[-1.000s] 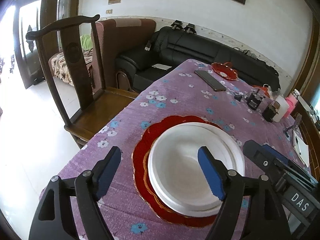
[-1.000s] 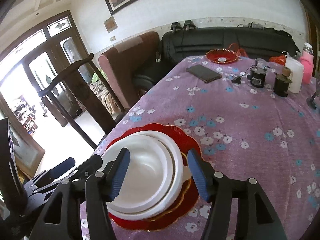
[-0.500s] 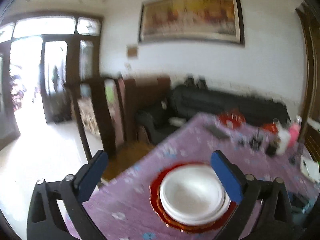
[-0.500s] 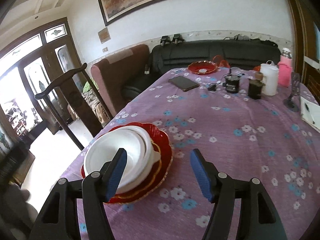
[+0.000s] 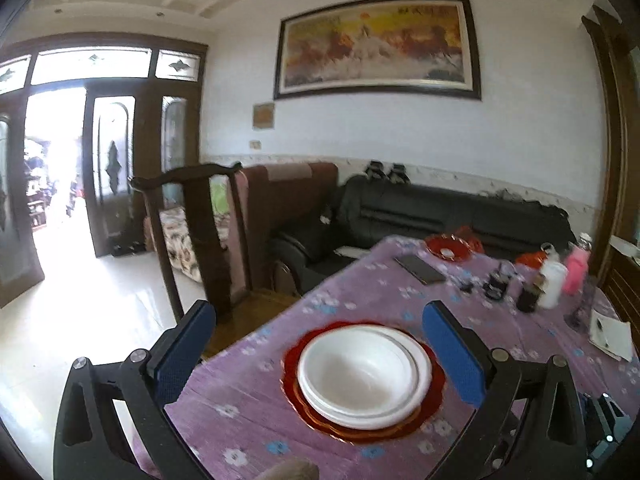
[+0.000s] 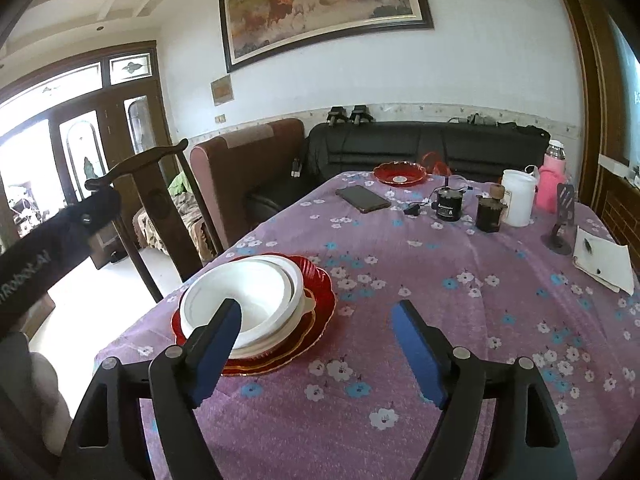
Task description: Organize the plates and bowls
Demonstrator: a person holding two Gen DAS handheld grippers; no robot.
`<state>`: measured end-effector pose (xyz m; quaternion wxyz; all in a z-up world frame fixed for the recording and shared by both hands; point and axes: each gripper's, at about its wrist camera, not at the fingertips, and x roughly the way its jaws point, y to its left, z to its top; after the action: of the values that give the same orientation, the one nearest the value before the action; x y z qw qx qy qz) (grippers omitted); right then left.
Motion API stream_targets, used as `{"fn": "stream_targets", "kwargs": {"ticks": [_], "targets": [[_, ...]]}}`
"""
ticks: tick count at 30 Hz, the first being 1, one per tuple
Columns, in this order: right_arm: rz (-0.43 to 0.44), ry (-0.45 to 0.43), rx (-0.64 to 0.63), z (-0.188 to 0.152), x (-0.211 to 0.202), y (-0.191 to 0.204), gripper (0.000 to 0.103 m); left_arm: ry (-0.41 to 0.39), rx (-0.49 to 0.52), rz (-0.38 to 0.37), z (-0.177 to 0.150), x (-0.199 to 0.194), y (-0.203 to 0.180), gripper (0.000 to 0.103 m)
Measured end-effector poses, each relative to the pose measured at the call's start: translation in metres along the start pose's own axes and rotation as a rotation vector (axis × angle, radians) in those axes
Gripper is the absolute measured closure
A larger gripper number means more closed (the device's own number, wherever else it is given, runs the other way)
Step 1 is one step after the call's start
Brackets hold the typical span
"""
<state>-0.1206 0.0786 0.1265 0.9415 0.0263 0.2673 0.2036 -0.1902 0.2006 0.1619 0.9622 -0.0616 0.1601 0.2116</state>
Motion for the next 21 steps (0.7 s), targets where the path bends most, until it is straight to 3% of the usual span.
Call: {"fn": "stream_targets", "kwargs": {"ticks": [13,21], "targets": [[-0.009,0.041,-0.008,-0.012,0.010,-0.005,0.019,0.193,0.018,-0.079,-0.015,0.031,-0.018,0.000],[-0.017,0.081,-0.020,-0.015,0.024,-0.002,0.019,0.241,0.026,-0.089,-0.022,0.044,-0.018,0.000]]}}
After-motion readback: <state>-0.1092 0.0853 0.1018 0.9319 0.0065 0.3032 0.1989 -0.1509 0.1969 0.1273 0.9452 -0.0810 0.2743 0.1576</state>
